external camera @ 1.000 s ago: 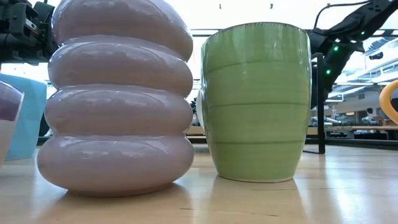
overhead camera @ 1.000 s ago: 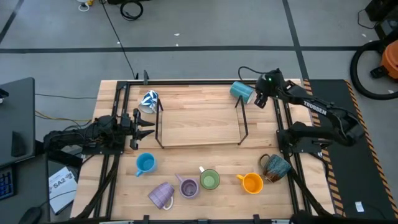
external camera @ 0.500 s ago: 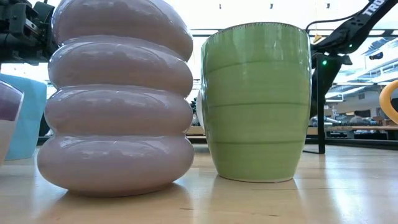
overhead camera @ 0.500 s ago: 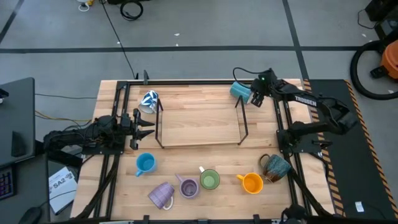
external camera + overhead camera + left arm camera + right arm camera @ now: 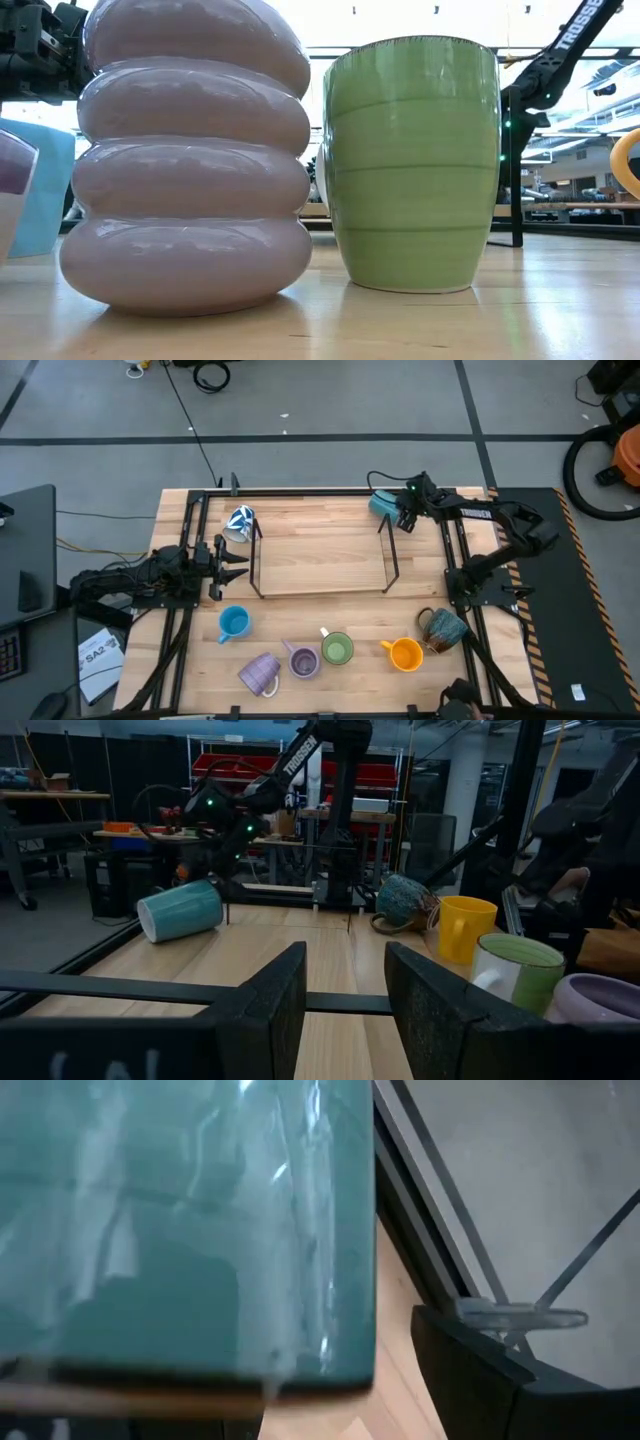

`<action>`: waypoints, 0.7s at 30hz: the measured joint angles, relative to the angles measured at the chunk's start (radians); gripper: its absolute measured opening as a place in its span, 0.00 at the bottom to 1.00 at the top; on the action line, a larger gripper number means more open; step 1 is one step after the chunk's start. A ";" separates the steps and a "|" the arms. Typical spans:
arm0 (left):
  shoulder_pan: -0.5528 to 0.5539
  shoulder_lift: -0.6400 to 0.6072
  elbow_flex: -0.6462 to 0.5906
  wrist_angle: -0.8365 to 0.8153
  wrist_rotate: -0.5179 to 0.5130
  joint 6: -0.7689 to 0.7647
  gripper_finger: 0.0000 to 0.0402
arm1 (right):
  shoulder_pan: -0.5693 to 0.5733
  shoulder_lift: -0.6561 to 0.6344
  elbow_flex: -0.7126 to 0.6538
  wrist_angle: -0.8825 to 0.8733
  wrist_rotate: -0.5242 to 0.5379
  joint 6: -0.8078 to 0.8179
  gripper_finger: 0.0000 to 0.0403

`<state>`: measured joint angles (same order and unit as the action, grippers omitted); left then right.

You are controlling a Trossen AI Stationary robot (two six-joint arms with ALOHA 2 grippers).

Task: Place coffee mugs
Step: Put the light blue mug on the shelf

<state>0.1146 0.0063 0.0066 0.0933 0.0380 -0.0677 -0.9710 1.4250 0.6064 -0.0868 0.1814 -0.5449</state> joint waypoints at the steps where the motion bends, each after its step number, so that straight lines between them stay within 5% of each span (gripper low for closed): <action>1: 0.000 0.000 0.000 0.000 0.000 0.000 0.36 | 0.000 0.012 0.000 0.015 0.000 0.000 0.59; 10: 0.000 0.000 0.000 0.000 0.000 0.000 0.36 | 0.000 0.070 0.001 0.098 -0.026 0.002 0.55; 21: 0.000 0.000 0.000 0.000 0.000 0.000 0.36 | 0.002 0.072 0.002 0.109 -0.062 0.004 0.26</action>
<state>0.1146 0.0063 0.0066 0.0929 0.0377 -0.0678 -0.9695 1.4966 0.6083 0.0223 0.1192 -0.5411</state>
